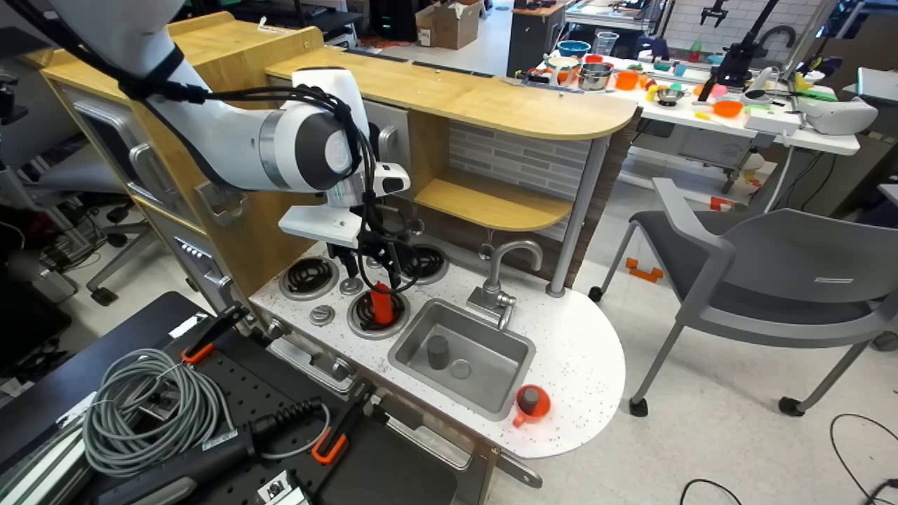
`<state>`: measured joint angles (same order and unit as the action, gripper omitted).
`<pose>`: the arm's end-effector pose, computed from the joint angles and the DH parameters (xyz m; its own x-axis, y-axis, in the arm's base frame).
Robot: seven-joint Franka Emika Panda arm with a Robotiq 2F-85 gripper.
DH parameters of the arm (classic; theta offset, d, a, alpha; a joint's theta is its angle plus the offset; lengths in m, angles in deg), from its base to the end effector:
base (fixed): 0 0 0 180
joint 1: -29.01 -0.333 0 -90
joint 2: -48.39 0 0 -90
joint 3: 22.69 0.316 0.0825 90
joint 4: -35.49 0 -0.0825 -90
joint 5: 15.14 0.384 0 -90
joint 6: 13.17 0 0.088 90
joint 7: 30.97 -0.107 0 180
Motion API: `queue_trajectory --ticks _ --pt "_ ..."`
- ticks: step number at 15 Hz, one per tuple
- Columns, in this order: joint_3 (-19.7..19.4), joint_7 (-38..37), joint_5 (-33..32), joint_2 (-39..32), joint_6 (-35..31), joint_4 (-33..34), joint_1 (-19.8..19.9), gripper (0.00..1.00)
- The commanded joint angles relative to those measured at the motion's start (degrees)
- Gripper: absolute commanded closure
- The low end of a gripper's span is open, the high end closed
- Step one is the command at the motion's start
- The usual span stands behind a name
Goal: Remove the sauce bottle from the stove and place it on the right side of the countertop
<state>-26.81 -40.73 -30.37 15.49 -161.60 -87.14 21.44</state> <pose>0.5476 0.0361 0.1215 0.9855 0.1234 -0.1165 0.1421 -0.9753 0.1689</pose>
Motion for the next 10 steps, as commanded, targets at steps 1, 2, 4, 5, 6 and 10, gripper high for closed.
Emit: queue_trajectory --ticks 1,2,4,5,6,10 --pt "-1.8 -1.9 -0.5 -5.7 0.1 5.4 -1.9 0.0" --pt "-2.1 -2.0 -0.7 -6.9 0.1 6.2 -2.2 0.0" --pt "-3.2 -2.6 -1.3 -9.2 0.0 8.0 -3.1 0.0" --pt "-3.4 -2.6 -1.2 -10.2 0.2 8.9 -3.3 0.0" --pt "-3.6 -2.6 -1.0 -11.0 0.5 9.6 -3.5 0.0" --pt "-3.6 -1.9 -0.2 -14.0 1.5 12.2 -3.7 0.0"
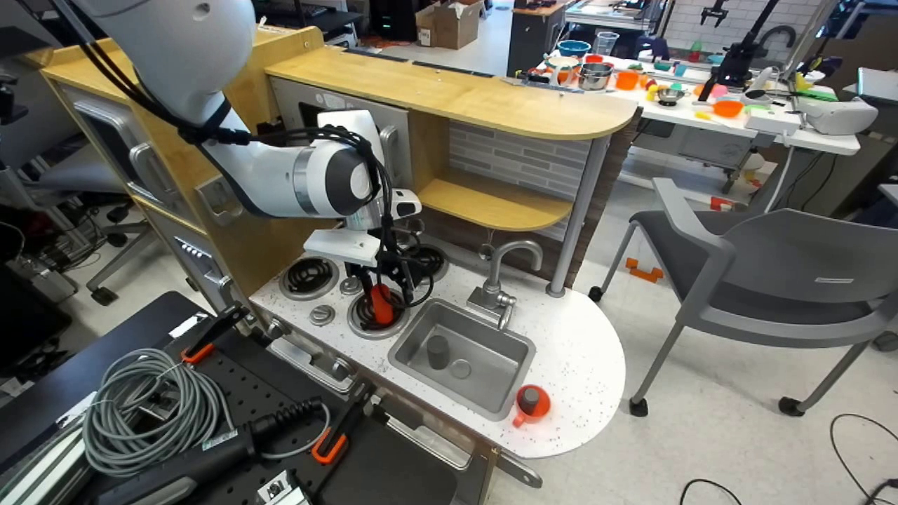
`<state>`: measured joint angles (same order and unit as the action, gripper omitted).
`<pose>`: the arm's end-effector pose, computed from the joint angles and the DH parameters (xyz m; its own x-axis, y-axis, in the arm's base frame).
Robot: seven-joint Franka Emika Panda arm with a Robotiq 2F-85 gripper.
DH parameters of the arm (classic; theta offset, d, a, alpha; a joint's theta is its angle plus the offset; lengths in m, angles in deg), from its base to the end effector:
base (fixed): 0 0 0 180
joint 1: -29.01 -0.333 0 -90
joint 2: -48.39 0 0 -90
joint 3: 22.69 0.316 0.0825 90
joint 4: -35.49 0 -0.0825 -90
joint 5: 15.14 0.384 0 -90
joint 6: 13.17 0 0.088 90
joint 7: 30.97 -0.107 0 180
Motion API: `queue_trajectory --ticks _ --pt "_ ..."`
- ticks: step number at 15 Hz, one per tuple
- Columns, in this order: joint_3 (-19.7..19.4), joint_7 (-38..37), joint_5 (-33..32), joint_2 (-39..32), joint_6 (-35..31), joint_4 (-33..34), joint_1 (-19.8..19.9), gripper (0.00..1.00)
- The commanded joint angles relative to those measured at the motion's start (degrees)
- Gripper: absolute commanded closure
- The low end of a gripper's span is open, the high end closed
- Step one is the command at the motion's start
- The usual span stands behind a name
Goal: Remove the sauce bottle from the stove and place it on the right side of the countertop
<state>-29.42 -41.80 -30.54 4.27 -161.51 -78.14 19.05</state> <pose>0.5699 0.0337 0.0605 0.9814 0.1165 -0.1525 0.1477 -0.9660 0.2121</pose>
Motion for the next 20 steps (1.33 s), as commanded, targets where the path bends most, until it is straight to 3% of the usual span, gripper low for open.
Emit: queue_trajectory --ticks 1,4,5,7,14,20 --pt "-0.7 -0.6 0.2 -3.2 1.6 3.6 -1.2 0.0" --pt "-0.1 -0.1 0.8 -4.3 2.2 4.4 -0.9 0.04" --pt "0.1 -0.2 1.0 -4.5 2.6 4.6 -0.9 0.28" --pt "0.4 0.0 1.3 -3.7 2.4 3.6 -0.7 0.32" --pt "0.6 0.8 1.1 0.3 0.5 -0.5 -0.1 0.87" --pt "0.9 4.2 4.3 6.0 3.2 -3.6 5.6 0.88"
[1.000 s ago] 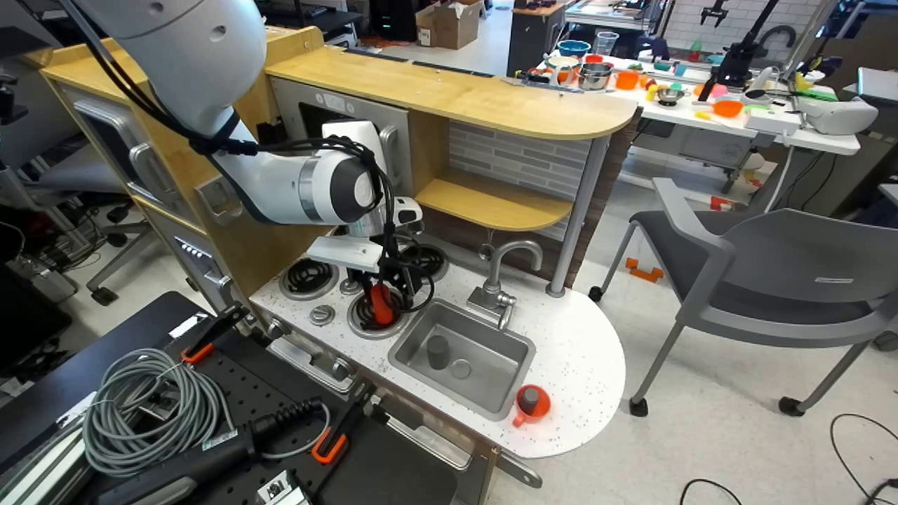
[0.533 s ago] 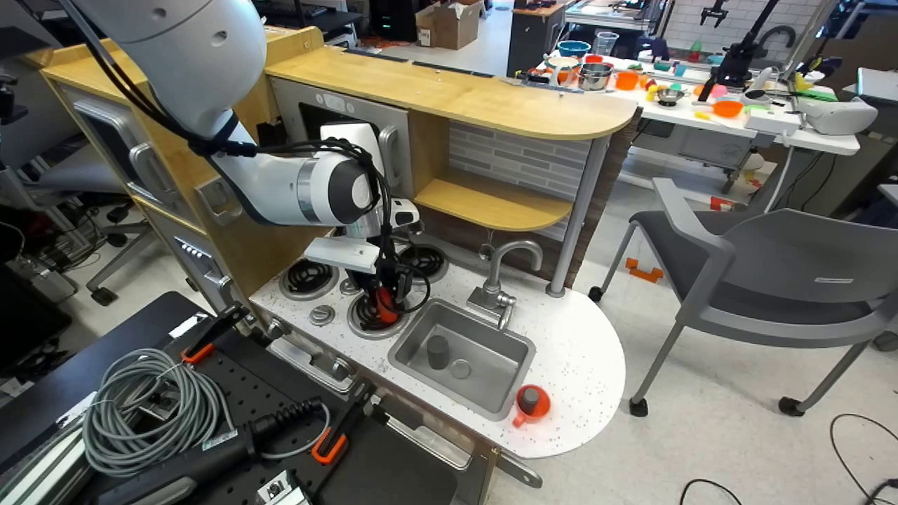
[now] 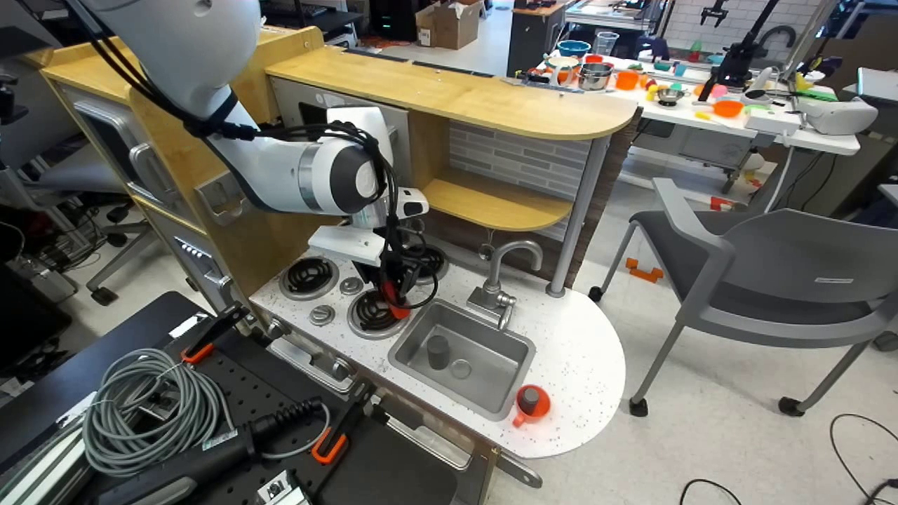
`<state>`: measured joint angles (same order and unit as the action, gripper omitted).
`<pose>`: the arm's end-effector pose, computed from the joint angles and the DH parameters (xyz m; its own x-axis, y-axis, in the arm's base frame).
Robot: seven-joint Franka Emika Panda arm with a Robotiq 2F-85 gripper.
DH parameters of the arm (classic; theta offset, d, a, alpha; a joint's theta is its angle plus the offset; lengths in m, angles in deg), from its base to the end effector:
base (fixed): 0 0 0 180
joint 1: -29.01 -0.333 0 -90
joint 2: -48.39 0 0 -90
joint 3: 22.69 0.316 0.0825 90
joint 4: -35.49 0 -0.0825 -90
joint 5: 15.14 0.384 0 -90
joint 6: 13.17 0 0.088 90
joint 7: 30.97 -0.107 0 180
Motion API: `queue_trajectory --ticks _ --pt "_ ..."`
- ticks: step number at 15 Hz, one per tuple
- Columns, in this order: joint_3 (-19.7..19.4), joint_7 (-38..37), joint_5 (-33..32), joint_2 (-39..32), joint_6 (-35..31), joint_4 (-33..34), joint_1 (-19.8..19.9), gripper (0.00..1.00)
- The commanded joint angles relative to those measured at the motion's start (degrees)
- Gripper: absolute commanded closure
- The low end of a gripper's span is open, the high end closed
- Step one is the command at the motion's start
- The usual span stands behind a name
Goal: Remove the sauce bottle from the stove and place it on the right side of the countertop
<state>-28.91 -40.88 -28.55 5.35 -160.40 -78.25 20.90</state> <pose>0.5725 0.0197 0.0691 0.9851 0.0745 -0.1551 0.1042 -0.9756 0.1933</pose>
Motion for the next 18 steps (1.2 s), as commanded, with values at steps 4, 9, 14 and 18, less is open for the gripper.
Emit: queue_trajectory --ticks 4,9,14,18 --pt "0.0 7.6 5.9 8.2 4.8 -5.3 10.7 0.88" --pt "-0.3 9.9 10.7 6.2 9.3 0.0 17.8 0.88" --pt "-0.7 7.3 15.7 -0.5 12.9 9.1 21.2 0.88" --pt "-0.3 4.6 21.7 -7.1 21.9 20.2 24.3 0.88"
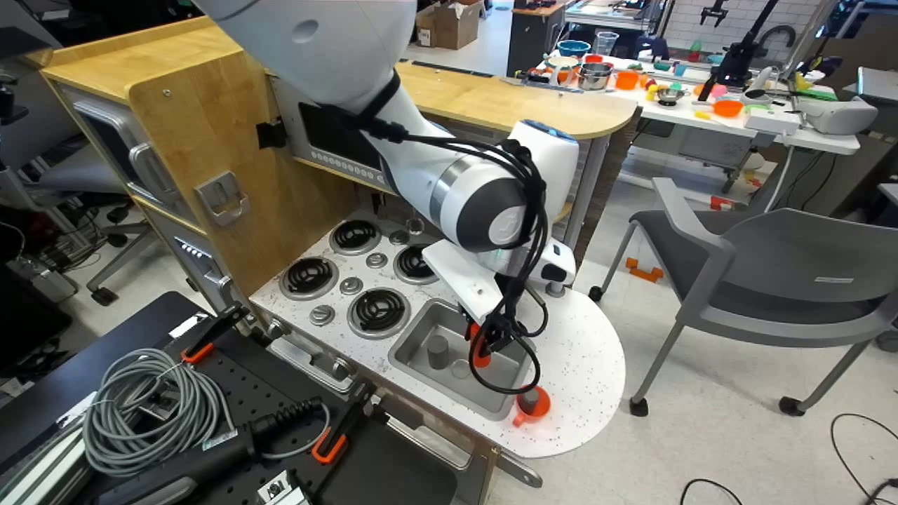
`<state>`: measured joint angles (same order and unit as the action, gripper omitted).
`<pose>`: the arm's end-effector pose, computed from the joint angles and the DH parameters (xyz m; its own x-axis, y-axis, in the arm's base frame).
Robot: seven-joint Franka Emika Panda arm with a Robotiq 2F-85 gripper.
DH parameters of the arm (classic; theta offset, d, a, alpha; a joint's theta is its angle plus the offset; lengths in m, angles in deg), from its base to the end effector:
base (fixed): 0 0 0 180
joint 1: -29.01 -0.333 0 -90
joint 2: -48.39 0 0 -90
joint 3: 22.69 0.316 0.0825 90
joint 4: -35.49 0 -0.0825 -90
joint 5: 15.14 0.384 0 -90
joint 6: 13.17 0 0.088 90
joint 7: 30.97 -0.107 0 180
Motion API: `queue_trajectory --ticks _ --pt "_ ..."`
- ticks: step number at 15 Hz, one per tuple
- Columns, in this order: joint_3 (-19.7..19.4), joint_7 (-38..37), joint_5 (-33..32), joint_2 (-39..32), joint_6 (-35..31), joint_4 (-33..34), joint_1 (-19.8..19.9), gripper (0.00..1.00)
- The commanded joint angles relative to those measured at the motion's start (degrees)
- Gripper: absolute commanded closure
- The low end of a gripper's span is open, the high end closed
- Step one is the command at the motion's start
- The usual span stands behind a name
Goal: Remove the sauce bottle from the stove and place it on the right side of the countertop
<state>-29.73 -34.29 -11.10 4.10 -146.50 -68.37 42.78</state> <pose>0.5722 -0.2152 0.0961 0.8687 -0.4307 -0.2448 -0.4292 -0.9010 0.0624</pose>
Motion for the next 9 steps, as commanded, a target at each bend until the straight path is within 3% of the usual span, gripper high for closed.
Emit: queue_trajectory --ticks 1,5,9 --pt "0.4 -2.9 5.8 -7.3 10.5 13.5 3.4 0.88" --pt "0.0 -7.9 10.5 -12.8 18.6 25.3 6.2 0.88" --pt "-0.6 -14.9 13.6 -18.6 21.9 35.7 8.2 0.88"
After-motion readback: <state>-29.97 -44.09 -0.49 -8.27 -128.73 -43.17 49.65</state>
